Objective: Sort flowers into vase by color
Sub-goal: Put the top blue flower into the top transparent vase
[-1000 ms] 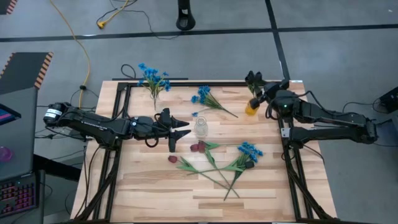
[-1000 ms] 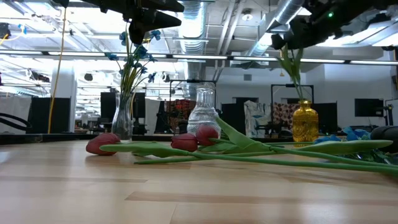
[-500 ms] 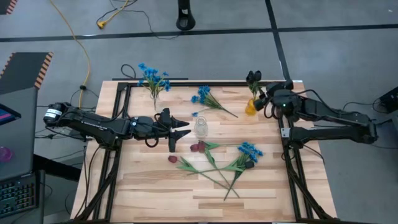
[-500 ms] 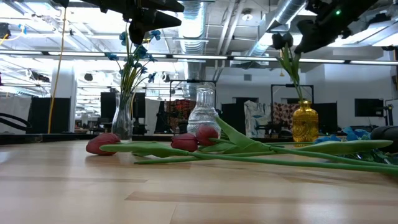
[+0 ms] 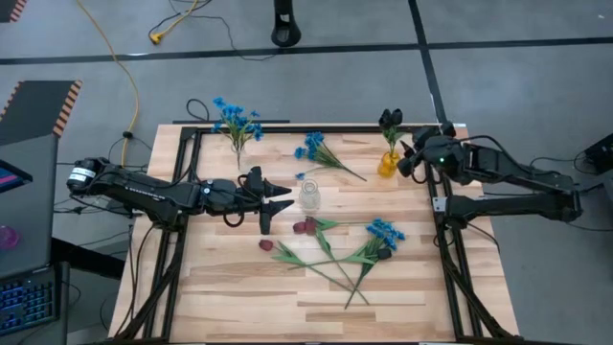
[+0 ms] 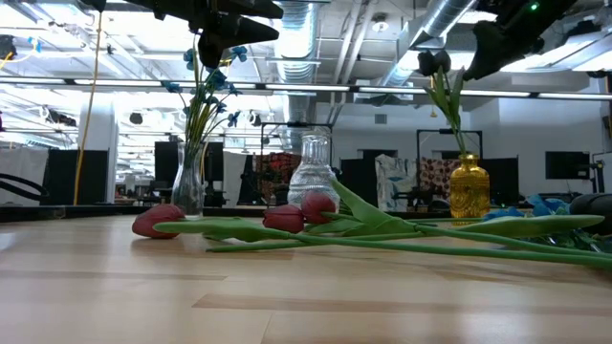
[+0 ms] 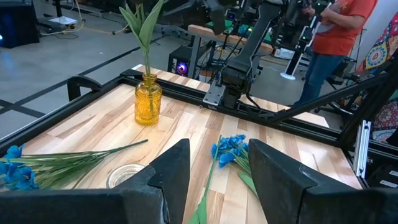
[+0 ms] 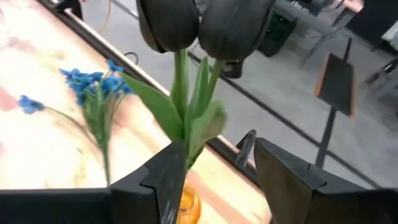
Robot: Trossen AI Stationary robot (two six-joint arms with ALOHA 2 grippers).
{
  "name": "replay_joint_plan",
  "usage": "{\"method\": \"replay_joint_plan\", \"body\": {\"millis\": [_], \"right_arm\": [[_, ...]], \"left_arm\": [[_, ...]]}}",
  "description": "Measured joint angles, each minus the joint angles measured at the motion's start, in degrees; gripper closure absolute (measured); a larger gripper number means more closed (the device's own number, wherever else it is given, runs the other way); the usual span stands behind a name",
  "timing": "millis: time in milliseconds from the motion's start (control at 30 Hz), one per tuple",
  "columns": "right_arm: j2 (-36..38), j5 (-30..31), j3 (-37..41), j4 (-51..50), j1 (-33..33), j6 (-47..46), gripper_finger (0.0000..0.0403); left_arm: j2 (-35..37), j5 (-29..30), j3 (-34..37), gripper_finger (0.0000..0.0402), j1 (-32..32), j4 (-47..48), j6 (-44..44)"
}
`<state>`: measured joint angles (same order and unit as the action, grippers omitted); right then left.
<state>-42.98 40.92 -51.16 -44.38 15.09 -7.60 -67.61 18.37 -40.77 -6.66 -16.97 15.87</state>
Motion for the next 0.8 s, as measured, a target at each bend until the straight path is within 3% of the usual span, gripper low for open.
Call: {"method": "replay_joint_plan", "body": {"millis": [367,800], "right_arm": [[0.0,-2.0,-4.8,-10.2,0.0,-6.5,0.0186],[-0.3,-22.7,-8.3,-12.4,-0.6,-14.2,0.0186]], "left_arm": [[0.0,0.0,0.0,0.0251,0.0,0.0,0.0],[0.0,0.0,0.0,0.0251,0.0,0.5,-0.2]]}}
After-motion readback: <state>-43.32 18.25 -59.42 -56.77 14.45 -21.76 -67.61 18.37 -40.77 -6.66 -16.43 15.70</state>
